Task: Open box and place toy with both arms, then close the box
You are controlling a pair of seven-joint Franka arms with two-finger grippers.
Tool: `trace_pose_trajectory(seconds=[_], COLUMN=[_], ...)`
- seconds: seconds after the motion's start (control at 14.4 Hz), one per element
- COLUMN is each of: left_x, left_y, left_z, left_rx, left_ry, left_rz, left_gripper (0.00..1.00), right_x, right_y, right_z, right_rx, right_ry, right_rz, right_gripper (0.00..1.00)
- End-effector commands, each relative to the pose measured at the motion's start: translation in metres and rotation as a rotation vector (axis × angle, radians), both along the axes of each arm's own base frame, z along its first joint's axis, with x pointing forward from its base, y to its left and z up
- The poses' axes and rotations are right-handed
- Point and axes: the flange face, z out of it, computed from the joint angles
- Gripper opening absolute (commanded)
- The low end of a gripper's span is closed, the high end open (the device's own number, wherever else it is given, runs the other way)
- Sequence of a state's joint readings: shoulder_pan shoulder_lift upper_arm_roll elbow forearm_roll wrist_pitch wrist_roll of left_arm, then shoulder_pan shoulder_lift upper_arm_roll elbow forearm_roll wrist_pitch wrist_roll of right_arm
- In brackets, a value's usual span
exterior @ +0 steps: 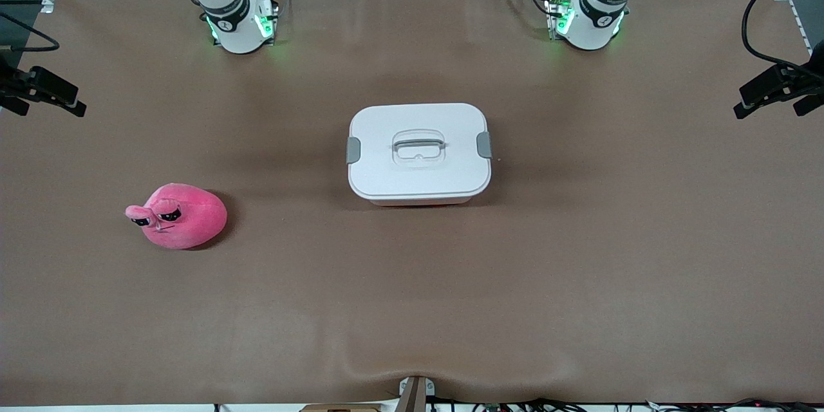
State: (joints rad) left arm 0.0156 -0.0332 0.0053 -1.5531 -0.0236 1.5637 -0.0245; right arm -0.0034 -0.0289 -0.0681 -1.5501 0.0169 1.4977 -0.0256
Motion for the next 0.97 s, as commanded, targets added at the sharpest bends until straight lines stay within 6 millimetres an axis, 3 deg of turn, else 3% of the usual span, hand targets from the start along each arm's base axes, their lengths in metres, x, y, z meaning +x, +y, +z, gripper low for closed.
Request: trace_pose_trajectory(seconds=[0.0,0.35,0.9], left_x=[-0.002,-0.002,0.021], left_y=[0.000,0.005,0.005], left_z=[0.004,0.013,0.001], left_rx=[0.013,0.020,0.032], left_ry=[0.006,-0.011,0.002], left_rz=[-0.011,-0.011,-0.007], left_gripper=[1.00,1.00,1.00], right_x=[0.000,0.001,0.001], right_y=[0.001,0.002,0.003], right_z=[0.002,0.002,0.001], right_rx=[-0.007,-0.007,-0.007], right_ry=[-0.006,-0.008,-0.006], right_rz=[-0.001,0.002,0.004], right_gripper=[1.00,1.00,1.00])
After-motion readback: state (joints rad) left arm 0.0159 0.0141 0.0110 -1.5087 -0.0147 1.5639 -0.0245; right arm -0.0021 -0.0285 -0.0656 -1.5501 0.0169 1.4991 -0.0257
